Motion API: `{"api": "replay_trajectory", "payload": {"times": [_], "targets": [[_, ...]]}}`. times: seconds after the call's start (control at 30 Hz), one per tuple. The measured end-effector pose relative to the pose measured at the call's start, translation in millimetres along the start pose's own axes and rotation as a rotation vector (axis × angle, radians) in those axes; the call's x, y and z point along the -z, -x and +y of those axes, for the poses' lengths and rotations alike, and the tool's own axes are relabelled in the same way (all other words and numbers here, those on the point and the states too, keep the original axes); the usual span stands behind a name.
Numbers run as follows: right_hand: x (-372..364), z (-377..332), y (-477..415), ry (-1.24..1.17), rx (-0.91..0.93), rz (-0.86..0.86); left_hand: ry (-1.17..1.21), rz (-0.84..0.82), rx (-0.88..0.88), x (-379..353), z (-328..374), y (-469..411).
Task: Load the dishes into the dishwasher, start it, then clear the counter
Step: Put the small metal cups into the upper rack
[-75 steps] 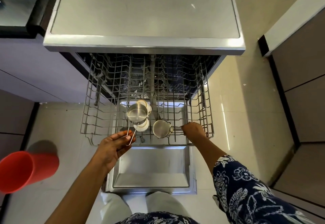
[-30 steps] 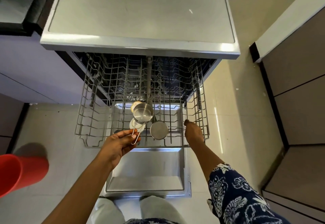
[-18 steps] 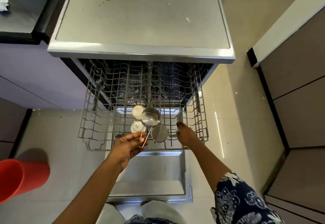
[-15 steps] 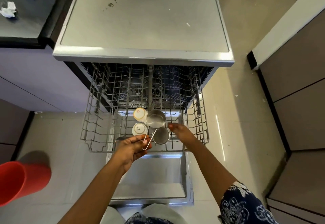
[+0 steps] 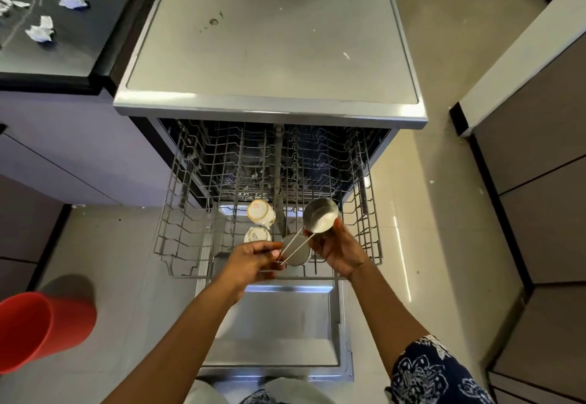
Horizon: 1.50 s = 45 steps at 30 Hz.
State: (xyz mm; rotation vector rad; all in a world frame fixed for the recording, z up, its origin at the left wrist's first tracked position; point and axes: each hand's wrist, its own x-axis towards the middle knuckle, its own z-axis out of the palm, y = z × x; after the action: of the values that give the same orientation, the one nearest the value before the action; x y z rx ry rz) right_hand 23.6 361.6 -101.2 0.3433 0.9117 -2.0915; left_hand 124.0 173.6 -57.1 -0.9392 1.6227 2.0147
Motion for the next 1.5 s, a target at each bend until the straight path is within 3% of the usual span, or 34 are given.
{"api": "replay_trajectory", "payload": {"times": [0.1,0.2,0.3,0.43,0.53,0.93,1.5], "targets": [[-3,-26,-4,0.185,0.095,0.195,-0.520,0.231,-0.238,17,-28,-17],[-6,-50,-10,0.598,0.207,0.306,-1.004,0.418,-0.362,37,-66,-29],[-5,-51,-28,1.105,0.288,0.363,-1.130,0.425,-0.291,45,-96,-34],[4,-32,-73,1.709,0.214,0.336,-1.205,0.435,-0.295,59,-117,-48],[6,-18,-97,1.939,0.140,0.299,-1.243,0.444,-0.253,71,-127,-56],[12,16,-127,2.292,0.015,0.241,-1.227,0.448,-0.285,75,-139,-64],[1,35,-142,2.146,-0.041,0.405,-1.232,0.422,-0.260,75,-138,-67]]}}
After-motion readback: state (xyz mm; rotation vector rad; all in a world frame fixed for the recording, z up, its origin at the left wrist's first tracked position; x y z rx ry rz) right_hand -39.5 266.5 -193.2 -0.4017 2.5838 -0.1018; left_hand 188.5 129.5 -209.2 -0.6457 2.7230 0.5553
